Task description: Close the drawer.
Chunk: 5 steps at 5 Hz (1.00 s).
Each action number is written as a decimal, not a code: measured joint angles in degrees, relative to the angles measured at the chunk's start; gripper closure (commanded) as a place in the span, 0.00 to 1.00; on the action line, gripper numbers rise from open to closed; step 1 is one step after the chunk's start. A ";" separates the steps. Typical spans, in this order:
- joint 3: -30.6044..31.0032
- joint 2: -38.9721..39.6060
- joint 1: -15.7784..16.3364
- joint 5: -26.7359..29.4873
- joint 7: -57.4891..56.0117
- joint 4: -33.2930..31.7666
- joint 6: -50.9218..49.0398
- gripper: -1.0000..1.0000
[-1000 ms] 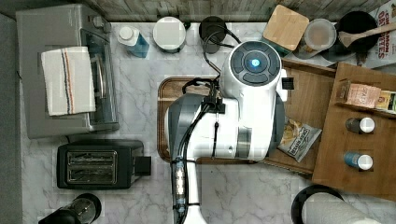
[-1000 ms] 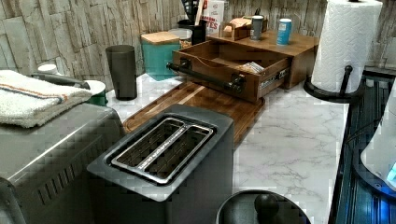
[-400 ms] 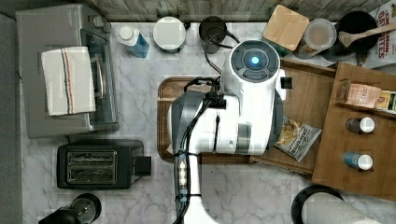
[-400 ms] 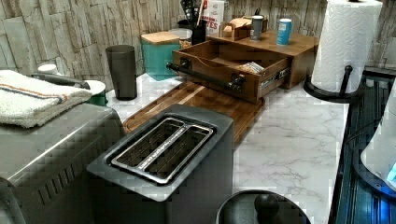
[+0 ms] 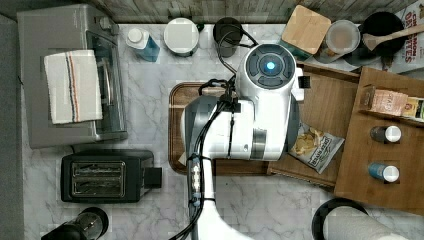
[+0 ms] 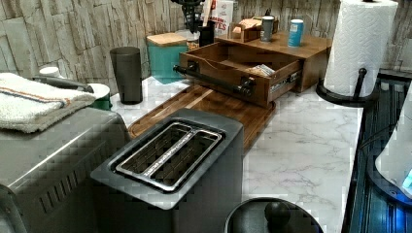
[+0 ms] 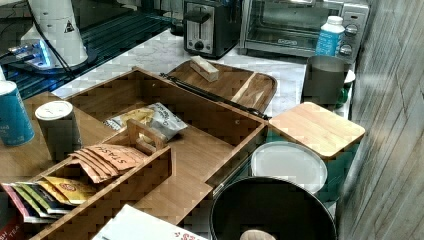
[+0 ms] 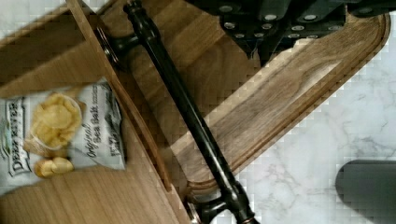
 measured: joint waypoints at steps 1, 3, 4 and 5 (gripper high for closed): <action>0.08 1.57 0.13 -0.95 -4.78 0.00 1.04 1.00; 0.01 6.82 0.23 -3.43 -12.44 -0.34 6.71 1.00; 0.15 9.38 0.24 -7.24 -12.44 -1.34 13.54 1.00; 0.14 11.42 0.24 -7.72 -12.44 -1.40 13.01 1.00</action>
